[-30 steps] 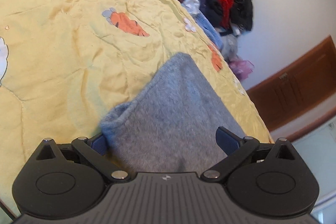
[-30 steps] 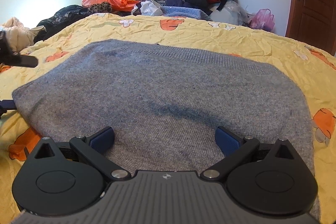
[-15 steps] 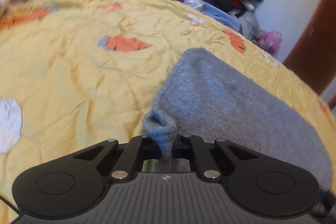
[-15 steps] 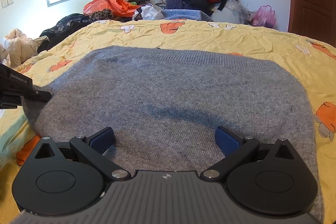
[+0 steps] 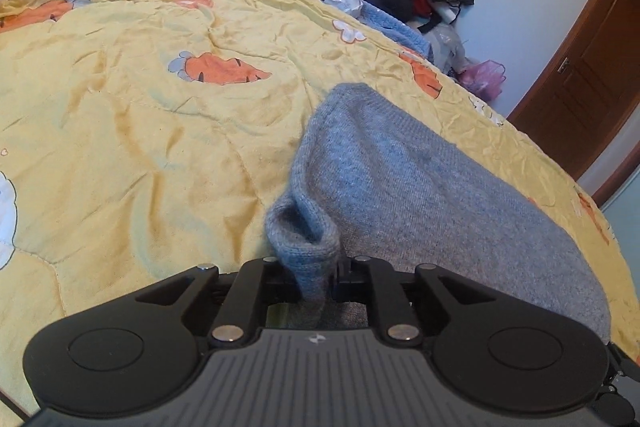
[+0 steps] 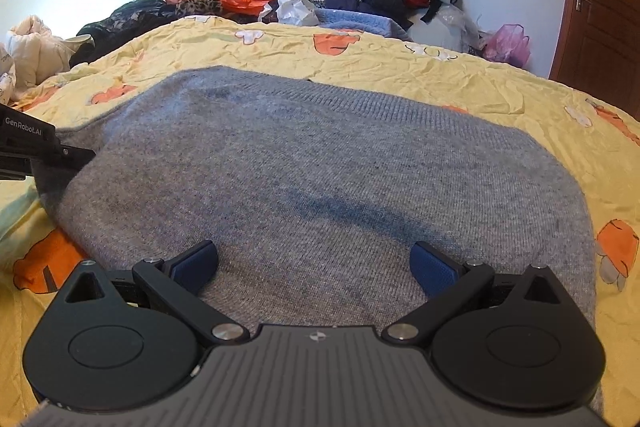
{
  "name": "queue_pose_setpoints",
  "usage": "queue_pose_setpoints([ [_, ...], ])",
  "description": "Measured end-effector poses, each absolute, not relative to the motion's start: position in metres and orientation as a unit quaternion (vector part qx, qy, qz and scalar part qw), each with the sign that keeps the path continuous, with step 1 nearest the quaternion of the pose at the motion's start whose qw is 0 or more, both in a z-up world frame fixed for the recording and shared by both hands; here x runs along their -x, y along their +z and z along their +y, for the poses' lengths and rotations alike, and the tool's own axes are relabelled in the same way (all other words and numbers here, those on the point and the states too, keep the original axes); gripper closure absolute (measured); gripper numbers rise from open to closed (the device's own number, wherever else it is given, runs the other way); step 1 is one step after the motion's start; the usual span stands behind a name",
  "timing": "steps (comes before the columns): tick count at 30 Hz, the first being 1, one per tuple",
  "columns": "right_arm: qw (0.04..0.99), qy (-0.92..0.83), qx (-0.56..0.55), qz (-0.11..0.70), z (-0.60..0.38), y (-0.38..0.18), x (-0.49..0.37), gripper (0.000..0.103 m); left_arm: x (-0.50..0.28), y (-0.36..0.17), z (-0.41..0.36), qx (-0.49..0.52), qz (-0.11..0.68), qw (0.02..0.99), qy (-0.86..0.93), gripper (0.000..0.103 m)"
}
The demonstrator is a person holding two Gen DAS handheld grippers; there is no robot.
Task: Fold small clothes
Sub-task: 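Grasp the grey sweater edge with the left tool, then lift the sweater edge with the left tool while the right tool grasps it too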
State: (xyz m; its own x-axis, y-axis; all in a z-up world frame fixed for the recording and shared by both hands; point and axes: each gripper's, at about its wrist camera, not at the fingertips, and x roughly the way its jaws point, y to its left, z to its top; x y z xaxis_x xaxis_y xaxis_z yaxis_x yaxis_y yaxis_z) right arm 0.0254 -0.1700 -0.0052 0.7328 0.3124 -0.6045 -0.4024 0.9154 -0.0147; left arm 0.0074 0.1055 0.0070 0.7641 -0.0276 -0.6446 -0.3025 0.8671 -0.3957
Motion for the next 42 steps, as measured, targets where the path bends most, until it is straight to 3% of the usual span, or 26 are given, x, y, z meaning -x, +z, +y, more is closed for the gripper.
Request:
queue_pose_setpoints([
  [6,0.925,0.188,0.073,0.322,-0.169,-0.001,-0.029,0.000,-0.012,0.005,0.110,0.252,0.322,0.910,0.076,0.090],
  [7,0.920,0.188,0.065,0.337,-0.168,0.006,-0.034,0.001,-0.013,0.007,0.107,0.239,0.322,0.913,0.077,0.098],
  [8,0.915,0.199,0.049,0.347,-0.166,0.015,-0.040,0.003,-0.012,0.009,0.102,0.220,0.318,0.919,0.075,0.098],
  [10,0.912,0.231,0.015,0.339,-0.162,0.041,-0.054,0.018,-0.007,0.017,0.088,0.173,0.301,0.935,0.067,0.098],
  [13,0.902,0.272,-0.006,0.334,-0.141,0.079,-0.087,0.019,-0.004,0.023,0.065,0.118,0.290,0.949,0.040,0.098],
  [16,0.869,0.315,-0.018,0.382,-0.104,0.096,-0.131,0.018,0.001,0.026,0.037,0.027,0.271,0.962,0.020,0.098],
  [26,0.793,0.363,-0.016,0.490,0.001,0.078,-0.201,0.020,0.012,0.024,0.000,-0.113,0.239,0.964,0.004,0.098],
  [29,0.784,0.357,0.008,0.509,0.020,0.068,-0.212,0.027,0.017,0.026,-0.012,-0.140,0.225,0.964,-0.015,0.098],
  [30,0.788,0.350,0.023,0.506,0.024,0.065,-0.214,0.036,0.018,0.025,-0.014,-0.147,0.223,0.964,-0.019,0.098],
  [31,0.792,0.342,0.038,0.504,0.026,0.063,-0.214,0.060,0.019,0.025,-0.016,-0.149,0.222,0.963,-0.019,0.098],
  [33,0.791,0.344,0.058,0.503,0.020,0.059,-0.214,0.085,0.018,0.027,-0.014,-0.147,0.224,0.963,-0.016,0.098],
  [42,0.813,0.363,-0.007,0.455,-0.101,0.093,-0.217,0.086,0.019,0.041,-0.054,-0.162,0.201,0.962,-0.085,0.098],
])
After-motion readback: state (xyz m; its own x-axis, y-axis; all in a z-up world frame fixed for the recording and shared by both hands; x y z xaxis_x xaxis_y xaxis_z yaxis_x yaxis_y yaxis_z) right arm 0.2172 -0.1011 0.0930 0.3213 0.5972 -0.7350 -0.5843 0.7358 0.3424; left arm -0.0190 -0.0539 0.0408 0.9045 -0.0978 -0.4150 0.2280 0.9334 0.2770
